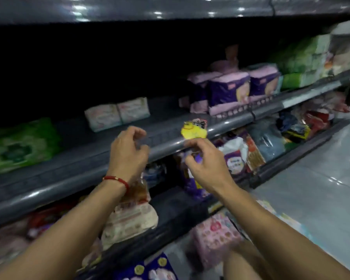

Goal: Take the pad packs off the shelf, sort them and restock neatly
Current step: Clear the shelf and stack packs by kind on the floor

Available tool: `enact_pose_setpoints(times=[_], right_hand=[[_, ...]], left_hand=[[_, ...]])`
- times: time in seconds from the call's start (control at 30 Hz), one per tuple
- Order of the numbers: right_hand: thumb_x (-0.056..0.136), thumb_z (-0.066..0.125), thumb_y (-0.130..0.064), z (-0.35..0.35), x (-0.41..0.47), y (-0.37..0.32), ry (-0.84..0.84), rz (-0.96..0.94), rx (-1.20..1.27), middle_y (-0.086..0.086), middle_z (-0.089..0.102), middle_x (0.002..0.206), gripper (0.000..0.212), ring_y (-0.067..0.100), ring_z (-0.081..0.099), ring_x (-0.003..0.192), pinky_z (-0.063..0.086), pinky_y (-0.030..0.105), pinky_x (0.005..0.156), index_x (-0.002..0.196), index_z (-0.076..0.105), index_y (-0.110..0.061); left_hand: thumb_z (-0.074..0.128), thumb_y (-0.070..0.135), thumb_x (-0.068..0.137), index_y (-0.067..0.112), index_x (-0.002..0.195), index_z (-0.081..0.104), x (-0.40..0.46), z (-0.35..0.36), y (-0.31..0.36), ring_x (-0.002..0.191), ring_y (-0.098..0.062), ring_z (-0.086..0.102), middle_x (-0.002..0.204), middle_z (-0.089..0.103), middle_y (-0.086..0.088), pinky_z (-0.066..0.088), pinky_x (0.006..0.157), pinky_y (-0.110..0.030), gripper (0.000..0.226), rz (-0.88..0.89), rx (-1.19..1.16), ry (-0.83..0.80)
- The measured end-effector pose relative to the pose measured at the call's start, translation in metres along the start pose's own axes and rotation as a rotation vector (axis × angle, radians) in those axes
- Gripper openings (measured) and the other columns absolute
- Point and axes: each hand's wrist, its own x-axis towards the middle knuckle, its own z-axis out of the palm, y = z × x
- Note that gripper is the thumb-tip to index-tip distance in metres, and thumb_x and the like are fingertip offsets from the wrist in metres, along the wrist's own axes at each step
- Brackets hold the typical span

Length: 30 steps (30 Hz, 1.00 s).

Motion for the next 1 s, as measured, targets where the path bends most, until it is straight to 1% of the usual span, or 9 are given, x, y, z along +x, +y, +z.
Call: enact_pose_setpoints(times=[0.13, 0.3, 0.37, 0.43, 0.53, 0.67, 0.73, 0.83, 1.0], right_hand=[[0.085, 0.059, -0.029, 0.053, 0.070, -0.033, -0.134, -0.133, -0.079, 0.002, 0.065, 0.123, 0.040, 0.020, 0.058, 0.117, 0.043, 0.032, 0.103, 0.121, 0.066, -0.016], [0.100, 0.054, -0.035, 0.115, 0.141, -0.034, -0.317, -0.200, -0.321, 0.008, 0.058, 0.143, 0.045, 0.026, 0.051, 0.133, 0.038, 0.037, 0.111, 0.140, 0.057, -0.014], [0.103, 0.048, -0.039, 0.135, 0.166, -0.029, -0.392, -0.182, -0.393, 0.010, 0.054, 0.148, 0.050, 0.029, 0.050, 0.134, 0.039, 0.041, 0.112, 0.146, 0.051, -0.014], [0.103, 0.046, -0.041, 0.152, 0.195, -0.022, -0.448, -0.144, -0.452, 0.010, 0.048, 0.153, 0.053, 0.031, 0.047, 0.137, 0.040, 0.044, 0.112, 0.151, 0.045, -0.017], [0.103, 0.048, -0.041, 0.179, 0.243, -0.009, -0.539, -0.093, -0.536, 0.007, 0.027, 0.166, 0.061, 0.030, 0.028, 0.151, 0.032, 0.046, 0.120, 0.159, 0.030, -0.023], [0.098, 0.059, -0.044, 0.212, 0.295, 0.007, -0.599, -0.139, -0.681, -0.002, -0.006, 0.172, 0.081, 0.026, -0.006, 0.158, 0.017, 0.053, 0.125, 0.162, 0.012, -0.029], [0.095, 0.063, -0.044, 0.222, 0.309, 0.014, -0.589, -0.173, -0.686, -0.002, -0.003, 0.172, 0.091, 0.028, -0.004, 0.158, 0.016, 0.054, 0.125, 0.163, 0.004, -0.028], [0.094, 0.065, -0.043, 0.233, 0.312, 0.019, -0.463, -0.231, -0.762, 0.011, 0.018, 0.164, 0.092, 0.035, 0.016, 0.152, 0.022, 0.054, 0.121, 0.162, 0.006, -0.026], [0.094, 0.064, -0.027, 0.222, 0.304, 0.007, -0.358, -0.180, -0.913, 0.014, 0.033, 0.145, 0.060, 0.035, 0.031, 0.135, 0.033, 0.051, 0.108, 0.149, 0.039, -0.028]], left_hand=[[0.064, 0.009, 0.083, 0.013, 0.111, 0.066, 0.050, -0.029, -0.043, 0.112, -0.032, 0.056, 0.114, 0.065, -0.010, 0.048, 0.096, -0.041, 0.028, 0.024, 0.276, 0.100], [0.057, 0.026, 0.093, 0.016, 0.127, 0.059, 0.104, -0.038, -0.093, 0.120, -0.035, 0.047, 0.131, 0.058, -0.013, 0.046, 0.092, -0.044, 0.036, -0.137, 0.583, 0.006], [0.058, 0.027, 0.091, 0.018, 0.138, 0.054, 0.130, -0.037, -0.113, 0.128, -0.035, 0.044, 0.143, 0.052, -0.012, 0.045, 0.102, -0.045, 0.048, -0.148, 0.617, -0.066], [0.059, 0.028, 0.092, 0.020, 0.152, 0.040, 0.162, -0.035, -0.128, 0.144, -0.032, 0.031, 0.160, 0.033, -0.009, 0.034, 0.117, -0.043, 0.064, -0.180, 0.613, -0.173], [0.064, 0.029, 0.091, 0.022, 0.160, 0.020, 0.208, -0.028, -0.145, 0.153, -0.029, 0.011, 0.168, 0.011, -0.006, 0.020, 0.125, -0.041, 0.083, -0.217, 0.622, -0.253], [0.071, 0.033, 0.085, 0.022, 0.158, 0.019, 0.242, -0.017, -0.170, 0.147, -0.031, 0.022, 0.160, 0.025, -0.009, 0.032, 0.116, -0.048, 0.091, -0.182, 0.732, -0.262], [0.072, 0.038, 0.084, 0.022, 0.157, 0.020, 0.248, -0.010, -0.180, 0.142, -0.032, 0.029, 0.155, 0.031, -0.009, 0.036, 0.113, -0.049, 0.091, -0.189, 0.762, -0.275], [0.072, 0.046, 0.084, 0.019, 0.155, 0.025, 0.249, -0.003, -0.183, 0.136, -0.034, 0.029, 0.150, 0.029, -0.010, 0.037, 0.108, -0.051, 0.089, -0.150, 0.909, -0.239], [0.068, 0.031, 0.088, 0.024, 0.138, 0.039, 0.240, -0.004, -0.183, 0.124, -0.035, 0.036, 0.138, 0.034, -0.013, 0.045, 0.096, -0.052, 0.058, -0.158, 0.831, -0.144]])
